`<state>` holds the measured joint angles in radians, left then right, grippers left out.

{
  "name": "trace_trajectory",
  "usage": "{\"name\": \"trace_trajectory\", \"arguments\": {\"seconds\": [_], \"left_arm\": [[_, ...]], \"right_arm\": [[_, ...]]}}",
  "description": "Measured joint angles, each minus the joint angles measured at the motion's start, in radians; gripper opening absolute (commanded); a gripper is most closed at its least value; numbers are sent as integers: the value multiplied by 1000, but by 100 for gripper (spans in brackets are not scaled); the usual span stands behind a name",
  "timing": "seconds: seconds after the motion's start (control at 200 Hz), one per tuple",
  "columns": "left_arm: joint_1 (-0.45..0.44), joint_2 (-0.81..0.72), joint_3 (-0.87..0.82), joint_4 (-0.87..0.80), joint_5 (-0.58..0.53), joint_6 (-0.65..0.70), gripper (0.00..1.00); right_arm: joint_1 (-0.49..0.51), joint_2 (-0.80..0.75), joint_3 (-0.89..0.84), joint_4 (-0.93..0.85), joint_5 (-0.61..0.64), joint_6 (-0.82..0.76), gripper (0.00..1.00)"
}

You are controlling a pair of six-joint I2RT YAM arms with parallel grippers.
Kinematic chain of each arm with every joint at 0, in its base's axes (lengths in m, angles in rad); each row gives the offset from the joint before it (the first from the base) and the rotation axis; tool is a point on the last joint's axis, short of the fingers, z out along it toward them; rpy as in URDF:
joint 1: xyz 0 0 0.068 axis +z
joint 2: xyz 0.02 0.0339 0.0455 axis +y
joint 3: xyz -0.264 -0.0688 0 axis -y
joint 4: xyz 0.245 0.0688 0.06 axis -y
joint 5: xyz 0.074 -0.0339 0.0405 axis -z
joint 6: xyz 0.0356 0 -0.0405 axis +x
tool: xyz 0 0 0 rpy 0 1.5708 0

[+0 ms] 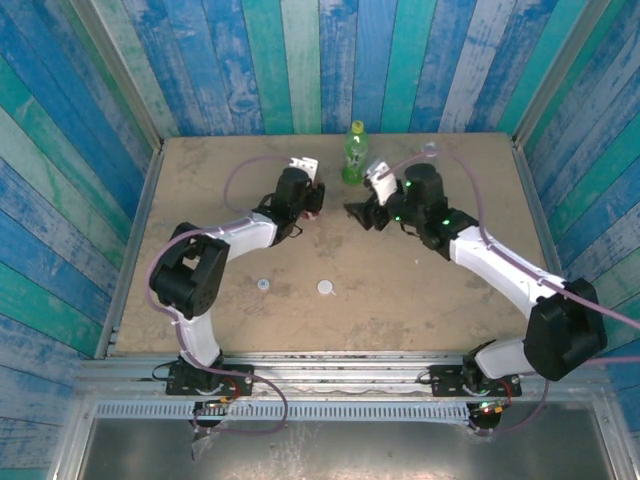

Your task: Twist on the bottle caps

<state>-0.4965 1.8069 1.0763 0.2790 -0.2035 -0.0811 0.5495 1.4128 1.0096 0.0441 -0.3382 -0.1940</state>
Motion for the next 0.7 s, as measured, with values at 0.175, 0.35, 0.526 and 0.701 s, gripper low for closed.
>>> {"name": "trace_trajectory", "arguments": {"seconds": [0.175,0.35,0.526,0.701], "left_arm": [[73,-95,-67,-18,-1,1,56],[135,-157,-119,-31,-1,1,57],[182,-199,-164,-41,4,-5,57],[225,-234,-199,-49,11,-21,58]], "right_arm": [[163,108,-4,2,-36,-61,78],[298,246,-4,31,-63,-100,79],[377,388,6,47,-85,-129,74],[405,509,71,45,-89,-169,63]]}}
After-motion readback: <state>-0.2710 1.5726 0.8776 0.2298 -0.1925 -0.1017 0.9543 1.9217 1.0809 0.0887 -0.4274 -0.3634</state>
